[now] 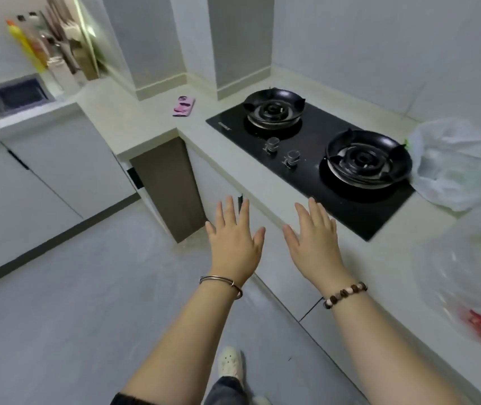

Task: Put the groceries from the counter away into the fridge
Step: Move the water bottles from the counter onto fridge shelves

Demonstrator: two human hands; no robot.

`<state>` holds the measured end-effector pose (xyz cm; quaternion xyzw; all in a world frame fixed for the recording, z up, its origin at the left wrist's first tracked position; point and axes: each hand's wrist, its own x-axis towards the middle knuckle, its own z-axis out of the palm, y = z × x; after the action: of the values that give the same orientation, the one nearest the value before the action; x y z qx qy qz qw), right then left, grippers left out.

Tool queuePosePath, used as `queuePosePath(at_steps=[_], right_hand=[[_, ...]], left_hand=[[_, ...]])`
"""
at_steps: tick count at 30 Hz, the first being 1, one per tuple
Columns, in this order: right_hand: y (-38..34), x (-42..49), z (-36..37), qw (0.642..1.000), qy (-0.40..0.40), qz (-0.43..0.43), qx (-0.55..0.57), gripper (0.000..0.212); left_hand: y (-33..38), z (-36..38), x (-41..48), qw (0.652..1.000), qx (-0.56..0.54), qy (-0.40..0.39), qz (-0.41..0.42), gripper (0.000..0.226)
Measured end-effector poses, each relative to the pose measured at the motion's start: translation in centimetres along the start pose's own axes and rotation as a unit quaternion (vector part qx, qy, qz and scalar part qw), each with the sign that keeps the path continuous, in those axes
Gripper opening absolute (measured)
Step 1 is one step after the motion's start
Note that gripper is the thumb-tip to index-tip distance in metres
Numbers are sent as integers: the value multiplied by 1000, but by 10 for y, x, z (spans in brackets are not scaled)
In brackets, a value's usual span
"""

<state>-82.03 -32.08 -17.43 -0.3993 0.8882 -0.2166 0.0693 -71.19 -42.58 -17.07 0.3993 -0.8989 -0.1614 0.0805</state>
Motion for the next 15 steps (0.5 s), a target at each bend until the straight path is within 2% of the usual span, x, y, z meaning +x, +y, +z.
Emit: queuePosePath(at_steps=[5, 10, 15], right_hand=[[58, 19, -25, 994, 51, 97, -6, 56], [90, 50, -54, 976, 117, 178, -33, 55], [106, 78, -72, 960, 149, 227, -71, 56]], left_hand=[[63, 23, 54, 993, 14, -37, 113, 64], [107, 25, 113, 962, 48, -42, 267, 66], [143, 21, 163, 937, 30, -53, 344, 66]])
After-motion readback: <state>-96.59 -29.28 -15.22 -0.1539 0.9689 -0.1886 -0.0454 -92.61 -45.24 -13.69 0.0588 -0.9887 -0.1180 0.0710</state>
